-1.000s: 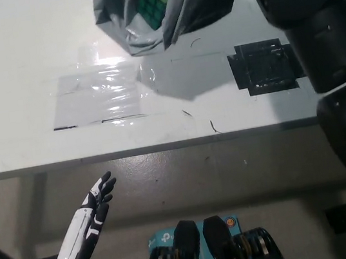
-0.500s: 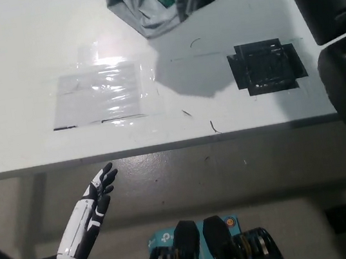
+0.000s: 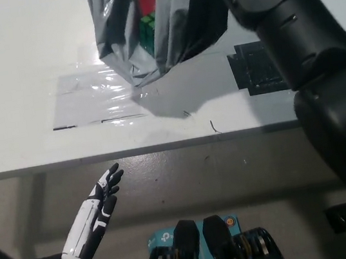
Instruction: Use the right hand to pick up a rubix's cube and place it into a plastic bag and lift the bag
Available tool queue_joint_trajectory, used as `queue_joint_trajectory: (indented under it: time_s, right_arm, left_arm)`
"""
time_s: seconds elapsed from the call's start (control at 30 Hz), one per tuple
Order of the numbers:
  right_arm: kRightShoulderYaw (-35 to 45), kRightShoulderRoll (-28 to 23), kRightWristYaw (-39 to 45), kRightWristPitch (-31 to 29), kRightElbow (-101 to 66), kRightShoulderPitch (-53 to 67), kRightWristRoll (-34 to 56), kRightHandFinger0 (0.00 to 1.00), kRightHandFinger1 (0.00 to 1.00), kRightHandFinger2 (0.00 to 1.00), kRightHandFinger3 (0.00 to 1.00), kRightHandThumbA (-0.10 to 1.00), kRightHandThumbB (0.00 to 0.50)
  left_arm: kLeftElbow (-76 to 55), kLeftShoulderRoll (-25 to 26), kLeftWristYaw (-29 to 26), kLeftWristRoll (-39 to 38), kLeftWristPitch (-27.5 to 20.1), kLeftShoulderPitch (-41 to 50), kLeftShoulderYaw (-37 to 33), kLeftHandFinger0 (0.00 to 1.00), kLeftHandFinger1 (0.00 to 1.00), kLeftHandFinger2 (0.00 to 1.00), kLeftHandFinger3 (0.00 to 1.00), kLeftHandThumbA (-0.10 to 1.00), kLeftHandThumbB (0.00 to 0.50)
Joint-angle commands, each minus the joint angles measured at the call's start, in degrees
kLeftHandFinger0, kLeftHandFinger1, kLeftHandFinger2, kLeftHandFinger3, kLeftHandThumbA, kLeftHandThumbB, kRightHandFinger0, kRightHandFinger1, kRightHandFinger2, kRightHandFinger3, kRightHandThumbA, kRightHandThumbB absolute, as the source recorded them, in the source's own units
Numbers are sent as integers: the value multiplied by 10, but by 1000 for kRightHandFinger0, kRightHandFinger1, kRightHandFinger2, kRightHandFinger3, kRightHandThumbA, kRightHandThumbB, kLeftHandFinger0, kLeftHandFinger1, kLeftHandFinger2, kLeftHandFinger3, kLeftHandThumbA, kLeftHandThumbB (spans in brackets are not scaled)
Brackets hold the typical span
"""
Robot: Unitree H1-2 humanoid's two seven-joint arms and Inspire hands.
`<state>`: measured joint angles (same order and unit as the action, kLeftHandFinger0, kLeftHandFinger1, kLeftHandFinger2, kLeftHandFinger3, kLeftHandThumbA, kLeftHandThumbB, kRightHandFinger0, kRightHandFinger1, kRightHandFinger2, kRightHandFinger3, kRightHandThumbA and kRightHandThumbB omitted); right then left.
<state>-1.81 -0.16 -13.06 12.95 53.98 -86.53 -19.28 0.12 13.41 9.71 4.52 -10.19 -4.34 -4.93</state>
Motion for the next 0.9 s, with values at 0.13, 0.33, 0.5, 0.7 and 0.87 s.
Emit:
queue_joint_trajectory:
  time_s: [0.13,0.33,0.5,0.7,0.87]
  right_arm:
    - [17,24,-38,-52,22,16,39,0,294,755,816,-100,169]
    - [19,15,-55,-75,96,8,47,0,316,790,821,-100,152]
    - [30,-3,-48,-78,143,-17,68,35,434,872,855,-67,144]
    - [23,-21,-66,-71,170,-22,63,482,809,1000,1000,284,158]
    - [-5,-39,-55,-32,192,-29,43,1000,1000,1000,1000,627,349]
  left_arm:
    - [-22,13,14,-2,0,-1,-1,1000,1000,1000,1000,1000,291]
    - [-22,12,14,-2,-3,-3,0,1000,1000,1000,1000,1000,282]
    - [-24,15,18,3,5,-6,-1,1000,1000,1000,1000,1000,302]
    - [-26,10,16,2,4,-3,-2,1000,1000,1000,1000,1000,302]
    - [-26,11,16,4,6,-2,-2,1000,1000,1000,1000,1000,331]
